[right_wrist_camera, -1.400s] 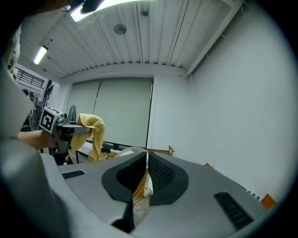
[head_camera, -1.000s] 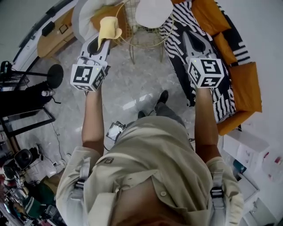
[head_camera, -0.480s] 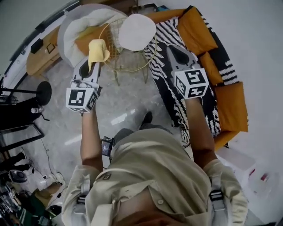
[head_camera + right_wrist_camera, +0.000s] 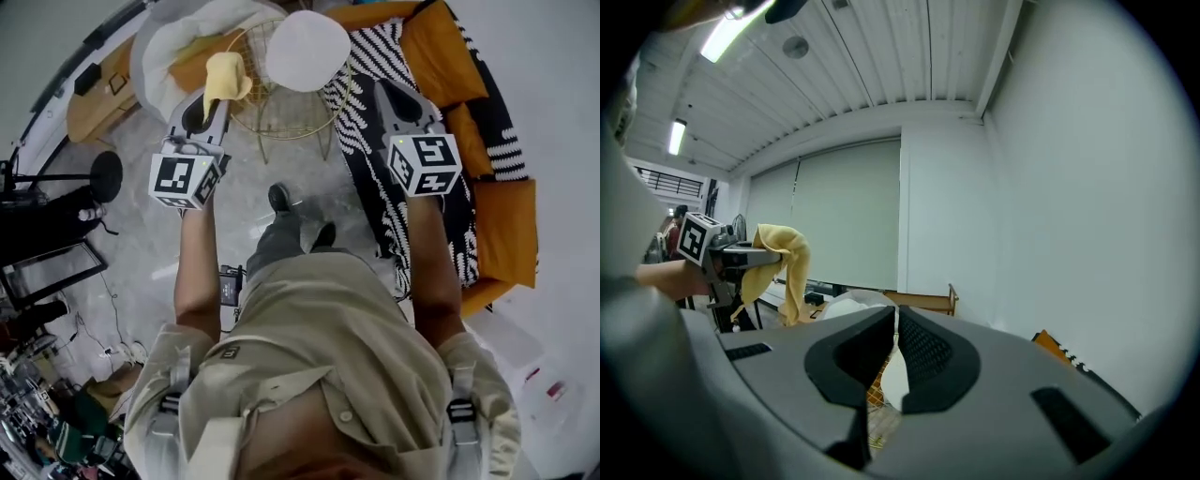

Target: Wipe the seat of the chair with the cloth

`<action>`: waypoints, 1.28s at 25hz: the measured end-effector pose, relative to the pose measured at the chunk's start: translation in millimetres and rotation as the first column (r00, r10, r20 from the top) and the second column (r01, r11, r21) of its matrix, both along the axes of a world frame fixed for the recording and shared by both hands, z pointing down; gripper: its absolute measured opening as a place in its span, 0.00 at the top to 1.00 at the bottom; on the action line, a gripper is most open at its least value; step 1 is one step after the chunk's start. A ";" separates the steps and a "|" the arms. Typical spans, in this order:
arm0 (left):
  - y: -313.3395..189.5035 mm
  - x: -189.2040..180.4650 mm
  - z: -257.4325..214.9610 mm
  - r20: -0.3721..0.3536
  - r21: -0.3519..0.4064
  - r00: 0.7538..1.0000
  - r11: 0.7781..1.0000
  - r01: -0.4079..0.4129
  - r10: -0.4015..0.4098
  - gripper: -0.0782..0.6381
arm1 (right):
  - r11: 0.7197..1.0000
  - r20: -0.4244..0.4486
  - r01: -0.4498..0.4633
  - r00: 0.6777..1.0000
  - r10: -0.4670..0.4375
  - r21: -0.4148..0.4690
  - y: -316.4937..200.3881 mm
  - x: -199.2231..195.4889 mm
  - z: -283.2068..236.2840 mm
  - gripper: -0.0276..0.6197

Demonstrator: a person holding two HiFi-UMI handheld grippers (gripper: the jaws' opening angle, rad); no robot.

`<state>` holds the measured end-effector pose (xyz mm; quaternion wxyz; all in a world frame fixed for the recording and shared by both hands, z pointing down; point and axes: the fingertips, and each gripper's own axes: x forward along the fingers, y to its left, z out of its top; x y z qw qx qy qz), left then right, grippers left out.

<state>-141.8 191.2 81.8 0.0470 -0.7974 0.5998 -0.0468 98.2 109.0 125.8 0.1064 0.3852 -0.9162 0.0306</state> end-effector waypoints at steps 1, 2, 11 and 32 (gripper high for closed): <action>-9.8 -1.4 0.6 0.001 -0.001 1.000 1.000 -0.014 0.014 0.81 | 1.000 0.000 -0.009 1.000 0.009 0.002 -5.0 -2.3 0.0 0.91; -20.6 -2.8 0.8 0.001 -0.002 1.000 1.000 -0.030 0.030 0.81 | 1.000 -0.002 -0.020 1.000 0.020 0.003 -10.4 -4.8 -0.1 0.91; -119.5 -34.5 3.1 -0.026 -0.007 0.987 0.988 -0.156 0.156 0.81 | 0.992 -0.017 -0.129 0.992 0.129 -0.012 -71.3 -38.6 4.1 0.91; -261.7 -78.3 55.0 -0.028 -0.066 0.989 0.987 -0.144 0.142 0.81 | 0.983 0.015 -0.182 0.983 0.182 -0.018 -218.7 -63.4 41.0 0.91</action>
